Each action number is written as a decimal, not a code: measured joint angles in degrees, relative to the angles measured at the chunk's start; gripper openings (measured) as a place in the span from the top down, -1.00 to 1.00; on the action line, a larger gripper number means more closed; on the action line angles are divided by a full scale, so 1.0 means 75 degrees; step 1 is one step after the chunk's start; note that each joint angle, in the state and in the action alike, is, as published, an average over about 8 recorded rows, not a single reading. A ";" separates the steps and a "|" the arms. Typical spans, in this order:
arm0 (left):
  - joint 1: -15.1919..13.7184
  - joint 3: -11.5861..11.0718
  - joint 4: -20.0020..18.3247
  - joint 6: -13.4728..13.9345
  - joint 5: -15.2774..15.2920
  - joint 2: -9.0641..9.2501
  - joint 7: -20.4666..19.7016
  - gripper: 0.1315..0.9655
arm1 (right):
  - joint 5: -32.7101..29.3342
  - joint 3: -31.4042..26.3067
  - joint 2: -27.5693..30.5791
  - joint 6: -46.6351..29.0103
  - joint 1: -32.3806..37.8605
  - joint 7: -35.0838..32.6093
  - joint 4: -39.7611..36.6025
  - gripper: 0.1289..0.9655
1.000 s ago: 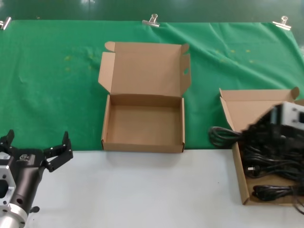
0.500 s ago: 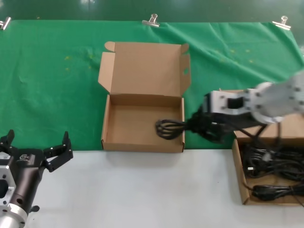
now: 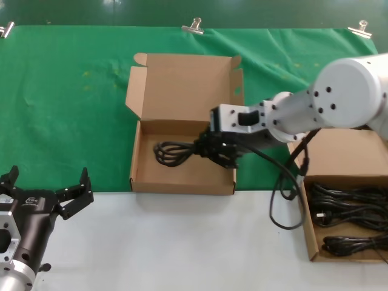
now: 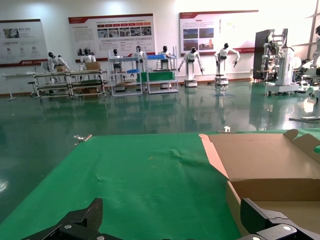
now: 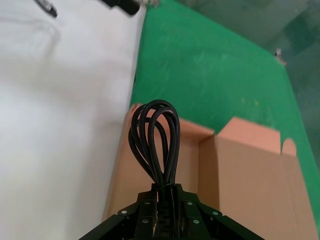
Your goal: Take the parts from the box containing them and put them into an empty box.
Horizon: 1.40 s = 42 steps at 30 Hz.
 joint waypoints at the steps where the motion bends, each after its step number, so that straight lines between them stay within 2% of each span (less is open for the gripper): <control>1: 0.0000 0.0000 0.0000 0.0000 0.0000 0.0000 0.0000 -1.00 | 0.0049 -0.0019 -0.0062 0.0040 0.0027 -0.0022 -0.0055 0.80; 15: 0.0000 0.0000 0.0000 0.0000 0.0000 0.0000 0.0000 -1.00 | 0.0473 -0.0269 -0.0474 0.0412 0.0232 -0.0161 -0.0479 0.80; 24: 0.0000 0.0000 0.0000 0.0000 0.0000 0.0000 0.0000 -1.00 | 0.0507 -0.0320 -0.0485 0.0485 0.0257 -0.0222 -0.0511 0.72; 32: 0.0000 0.0000 0.0000 0.0000 0.0000 0.0000 0.0000 -1.00 | 0.0446 -0.0327 -0.0456 0.0518 0.0237 -0.0186 -0.0461 0.48; 36: 0.0000 0.0000 0.0000 0.0000 0.0000 0.0000 0.0000 -1.00 | 0.0411 -0.0321 -0.0311 0.0567 0.0217 -0.0066 -0.0276 0.48; 42: 0.0000 0.0000 0.0000 0.0000 0.0000 0.0000 0.0000 -1.00 | 0.0361 -0.0240 0.0251 0.0710 0.0169 0.0311 0.0299 0.19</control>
